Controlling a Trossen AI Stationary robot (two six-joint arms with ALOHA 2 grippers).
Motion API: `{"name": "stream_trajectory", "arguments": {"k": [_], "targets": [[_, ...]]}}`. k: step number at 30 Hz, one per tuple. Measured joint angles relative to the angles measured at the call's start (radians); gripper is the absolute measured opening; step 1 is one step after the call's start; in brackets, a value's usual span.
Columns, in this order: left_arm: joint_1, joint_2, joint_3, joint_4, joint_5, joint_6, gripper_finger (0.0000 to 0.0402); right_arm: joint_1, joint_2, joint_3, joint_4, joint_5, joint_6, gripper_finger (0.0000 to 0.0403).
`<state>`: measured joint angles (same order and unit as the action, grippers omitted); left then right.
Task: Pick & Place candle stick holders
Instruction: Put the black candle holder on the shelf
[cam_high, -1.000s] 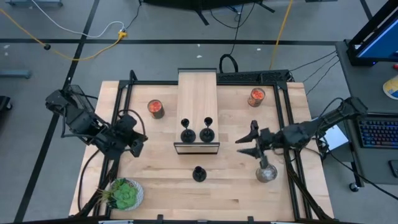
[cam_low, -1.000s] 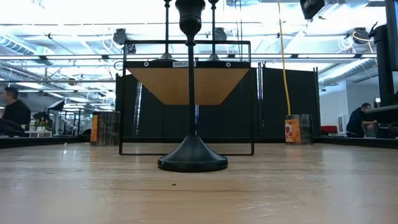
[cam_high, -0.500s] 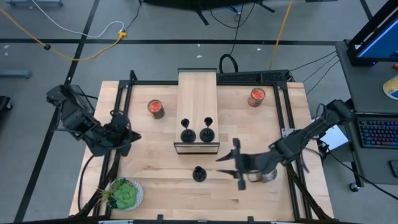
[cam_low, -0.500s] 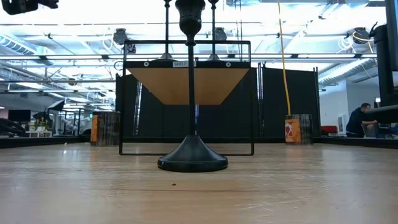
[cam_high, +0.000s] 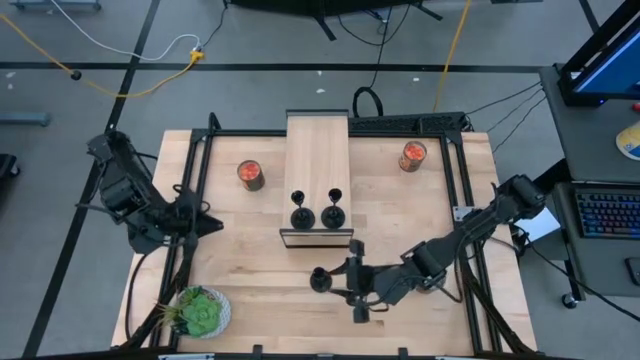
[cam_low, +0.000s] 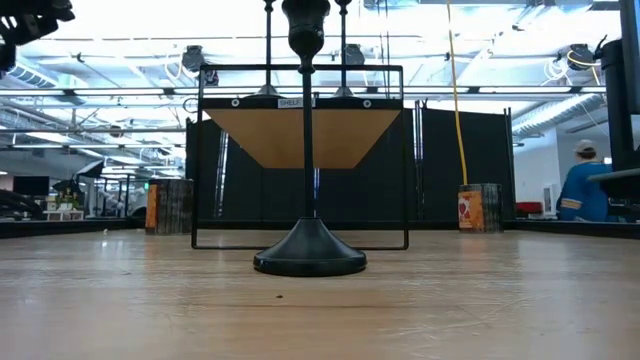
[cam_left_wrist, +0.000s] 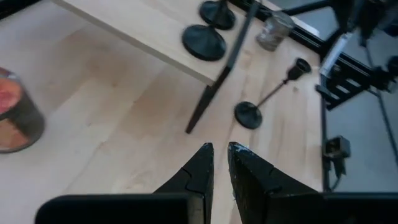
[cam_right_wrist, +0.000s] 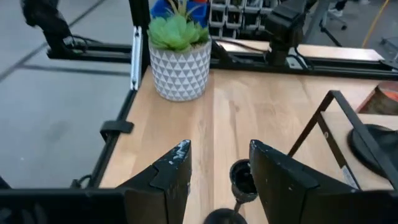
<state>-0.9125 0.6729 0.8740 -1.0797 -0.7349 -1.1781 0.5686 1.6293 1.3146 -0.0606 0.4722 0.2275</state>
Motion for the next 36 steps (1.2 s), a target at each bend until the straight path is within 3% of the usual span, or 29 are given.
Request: {"name": "stream_trajectory", "arguments": {"k": [5, 16, 22, 31, 36], "targets": [[-0.046, -0.049, -0.074, 0.109, 0.000, 0.059, 0.0053, -0.018, 0.040, 0.057, -0.022, 0.057, 0.050, 0.0157], [-0.063, -0.087, -0.189, 0.376, 0.044, 0.270, 0.0053, -0.045, 0.043, 0.122, -0.143, 0.033, 0.221, 0.0133], [-0.016, -0.087, -0.223, 0.479, 0.069, 0.388, 0.0053, -0.045, 0.043, 0.123, -0.163, 0.000, 0.282, 0.0130], [0.131, -0.118, -0.230, 0.495, 0.195, 0.553, 0.0053, -0.046, 0.043, 0.123, -0.173, -0.006, 0.331, 0.0130], [0.161, -0.194, -0.230, 0.406, 0.203, 0.567, 0.0053, -0.045, 0.043, 0.123, -0.139, -0.006, 0.337, 0.0130]]}}
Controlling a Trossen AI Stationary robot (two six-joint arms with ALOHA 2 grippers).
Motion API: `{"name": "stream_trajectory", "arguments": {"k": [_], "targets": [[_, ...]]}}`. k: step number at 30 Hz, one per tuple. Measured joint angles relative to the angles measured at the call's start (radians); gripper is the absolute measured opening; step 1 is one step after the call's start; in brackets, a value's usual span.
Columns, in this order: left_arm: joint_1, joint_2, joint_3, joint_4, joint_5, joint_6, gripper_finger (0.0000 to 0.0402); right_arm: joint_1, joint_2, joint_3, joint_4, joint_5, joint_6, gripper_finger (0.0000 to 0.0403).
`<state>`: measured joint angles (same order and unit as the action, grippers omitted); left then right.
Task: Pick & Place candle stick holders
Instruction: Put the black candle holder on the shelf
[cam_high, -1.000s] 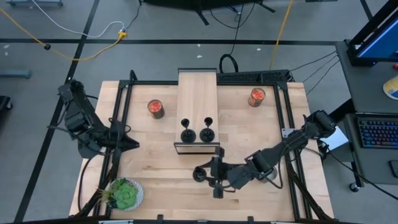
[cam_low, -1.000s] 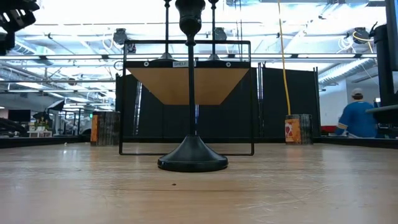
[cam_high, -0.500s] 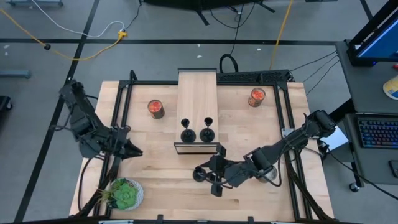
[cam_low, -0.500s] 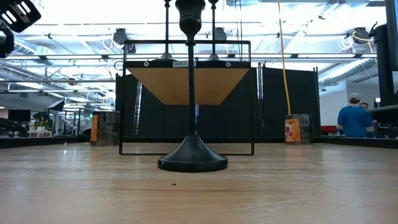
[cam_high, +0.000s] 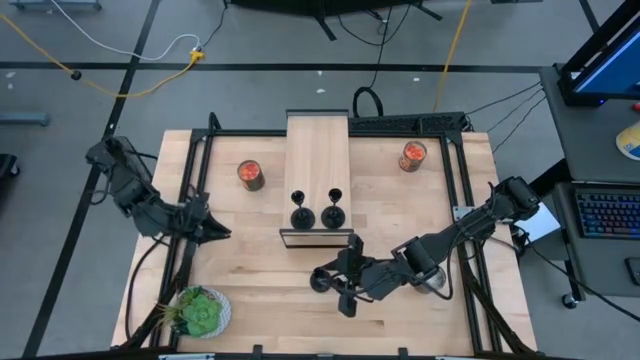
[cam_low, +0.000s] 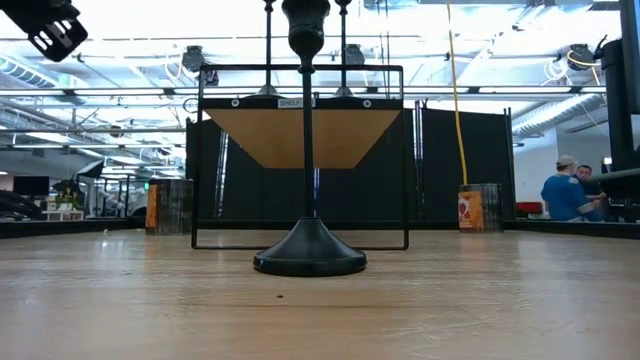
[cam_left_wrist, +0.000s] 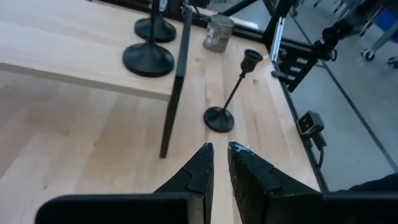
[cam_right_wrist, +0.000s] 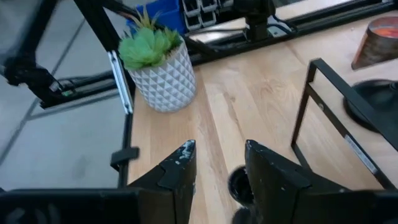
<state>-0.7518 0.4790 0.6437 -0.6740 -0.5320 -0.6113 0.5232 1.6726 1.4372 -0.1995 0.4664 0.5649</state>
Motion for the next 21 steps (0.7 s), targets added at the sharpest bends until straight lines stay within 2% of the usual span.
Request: {"name": "stream_trajectory", "arguments": {"k": [7, 17, 21], "targets": [[0.002, -0.106, -0.020, -0.020, -0.001, 0.008, 0.0053, -0.003, 0.000, 0.000, 0.031, 0.000, 0.016, 0.0130], [0.002, -0.200, -0.188, 0.094, 0.029, -0.004, 0.0053, -0.041, 0.000, -0.001, 0.031, -0.028, 0.170, 0.0130], [0.002, -0.244, -0.221, 0.100, 0.031, -0.021, 0.0053, -0.057, 0.000, -0.001, 0.030, -0.094, 0.191, 0.0130]]}}
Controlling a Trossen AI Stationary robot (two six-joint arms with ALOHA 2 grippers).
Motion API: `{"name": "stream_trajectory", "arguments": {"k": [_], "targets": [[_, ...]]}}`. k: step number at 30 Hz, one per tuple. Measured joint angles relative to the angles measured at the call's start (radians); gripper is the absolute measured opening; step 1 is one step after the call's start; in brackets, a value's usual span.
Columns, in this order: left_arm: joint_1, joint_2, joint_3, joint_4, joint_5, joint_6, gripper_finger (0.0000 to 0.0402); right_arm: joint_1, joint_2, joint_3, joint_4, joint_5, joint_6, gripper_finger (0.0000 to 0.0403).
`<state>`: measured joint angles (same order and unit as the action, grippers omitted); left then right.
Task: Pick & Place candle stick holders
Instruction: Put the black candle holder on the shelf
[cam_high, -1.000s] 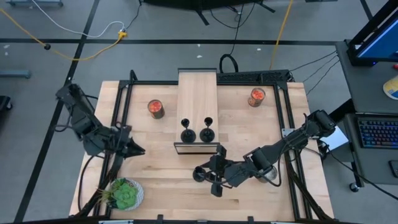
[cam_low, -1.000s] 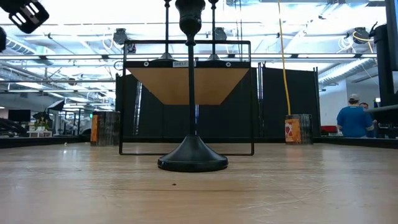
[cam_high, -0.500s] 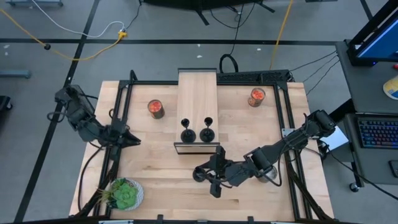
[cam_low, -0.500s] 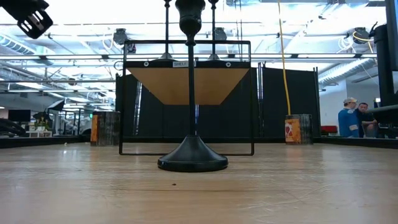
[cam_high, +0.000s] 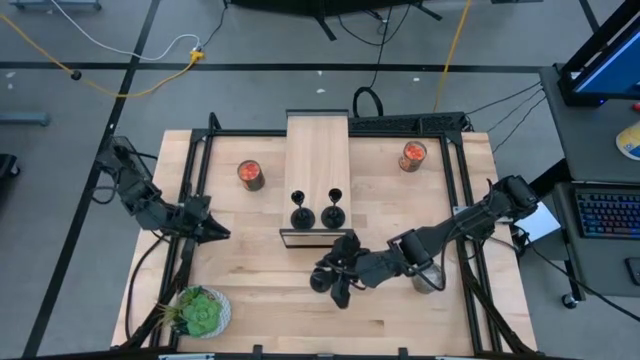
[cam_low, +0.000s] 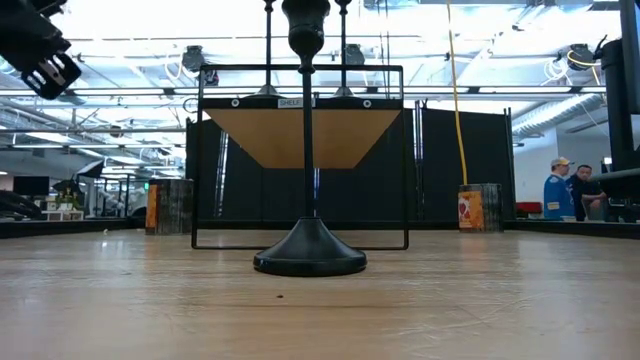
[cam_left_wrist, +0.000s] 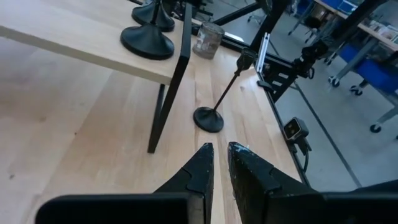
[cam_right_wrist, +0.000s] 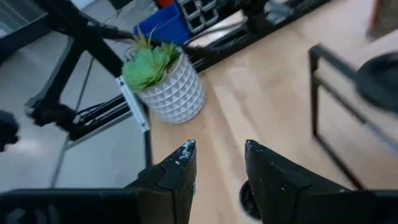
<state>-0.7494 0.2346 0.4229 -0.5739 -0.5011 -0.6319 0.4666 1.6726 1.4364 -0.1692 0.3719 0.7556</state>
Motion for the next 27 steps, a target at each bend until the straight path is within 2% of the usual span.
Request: {"name": "stream_trajectory", "arguments": {"k": [6, 10, 18, 22, 27], "targets": [[0.000, -0.041, -0.011, -0.001, -0.003, 0.012, 0.0053, -0.014, 0.000, -0.001, -0.046, -0.085, 0.084, 0.0130], [0.000, -0.049, -0.011, -0.004, -0.004, 0.023, 0.0053, -0.016, 0.000, -0.001, -0.127, -0.089, 0.174, 0.0130], [0.000, -0.048, -0.011, -0.007, -0.023, 0.026, 0.0053, -0.029, 0.000, -0.003, -0.170, -0.110, 0.303, 0.0131], [0.000, -0.048, -0.011, -0.007, -0.031, 0.026, 0.0053, -0.058, 0.000, -0.004, -0.212, -0.177, 0.438, 0.0147], [0.000, -0.048, -0.011, -0.006, -0.032, 0.024, 0.0053, -0.078, 0.000, -0.004, -0.226, -0.197, 0.458, 0.0181]]}}
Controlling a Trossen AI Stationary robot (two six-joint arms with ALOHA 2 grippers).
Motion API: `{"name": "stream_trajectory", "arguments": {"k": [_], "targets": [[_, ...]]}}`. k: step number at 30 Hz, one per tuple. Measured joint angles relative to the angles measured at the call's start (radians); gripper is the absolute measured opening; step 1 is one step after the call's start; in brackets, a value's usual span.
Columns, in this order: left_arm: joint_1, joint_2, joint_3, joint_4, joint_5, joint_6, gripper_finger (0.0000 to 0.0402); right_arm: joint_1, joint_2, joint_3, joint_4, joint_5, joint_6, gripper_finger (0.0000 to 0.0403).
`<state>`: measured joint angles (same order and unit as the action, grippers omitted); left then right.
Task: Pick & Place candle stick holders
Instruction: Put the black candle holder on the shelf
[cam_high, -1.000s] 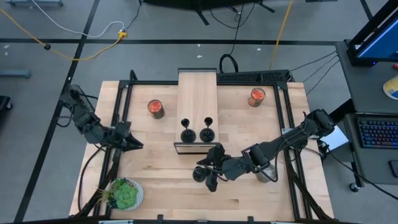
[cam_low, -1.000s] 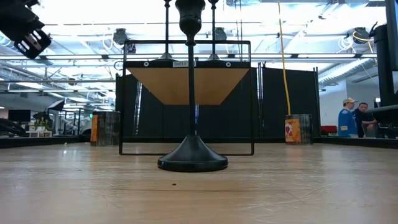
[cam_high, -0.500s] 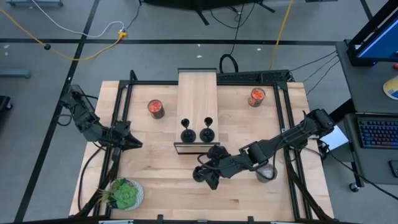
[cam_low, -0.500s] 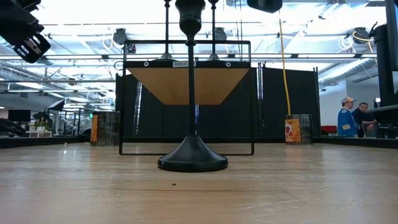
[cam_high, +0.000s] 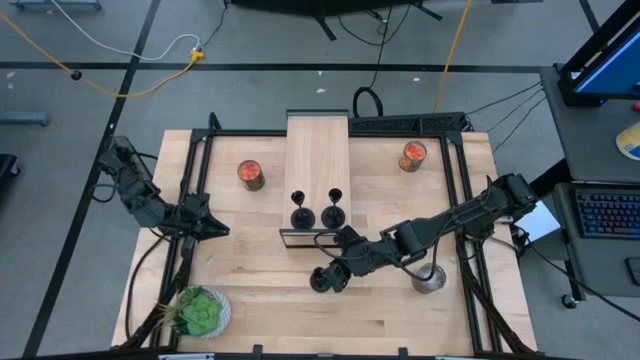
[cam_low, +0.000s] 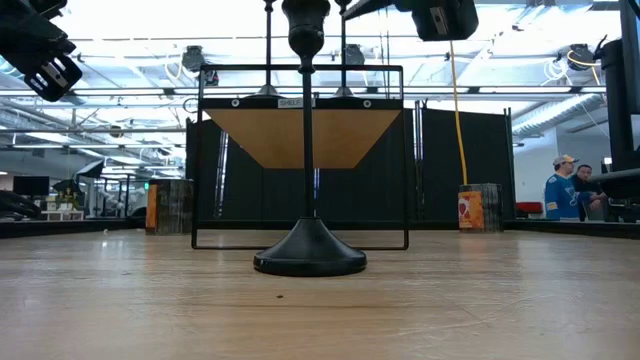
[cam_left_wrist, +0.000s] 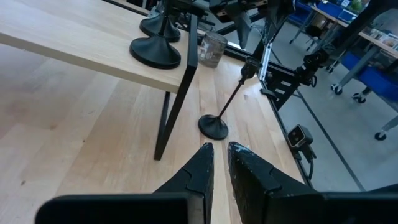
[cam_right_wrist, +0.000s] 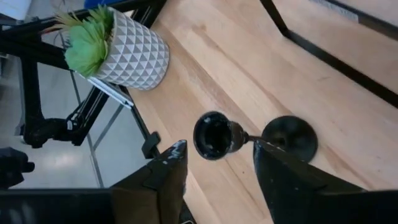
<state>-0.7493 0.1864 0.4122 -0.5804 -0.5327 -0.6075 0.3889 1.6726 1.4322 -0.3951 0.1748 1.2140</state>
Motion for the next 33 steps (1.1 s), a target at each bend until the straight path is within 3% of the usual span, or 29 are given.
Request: {"name": "stream_trajectory", "arguments": {"k": [6, 24, 33], "targets": [[0.000, 0.000, 0.000, 0.000, 0.000, -0.003, 0.0053, -0.011, 0.000, 0.000, 0.001, -0.037, 0.008, 0.0203], [0.000, 0.000, 0.000, -0.004, -0.018, -0.003, 0.0053, -0.015, 0.014, -0.001, 0.008, -0.050, 0.058, 0.0198], [0.000, 0.000, 0.000, -0.008, -0.018, -0.003, 0.0053, -0.015, 0.015, -0.098, 0.102, -0.049, 0.110, 0.0198]]}}
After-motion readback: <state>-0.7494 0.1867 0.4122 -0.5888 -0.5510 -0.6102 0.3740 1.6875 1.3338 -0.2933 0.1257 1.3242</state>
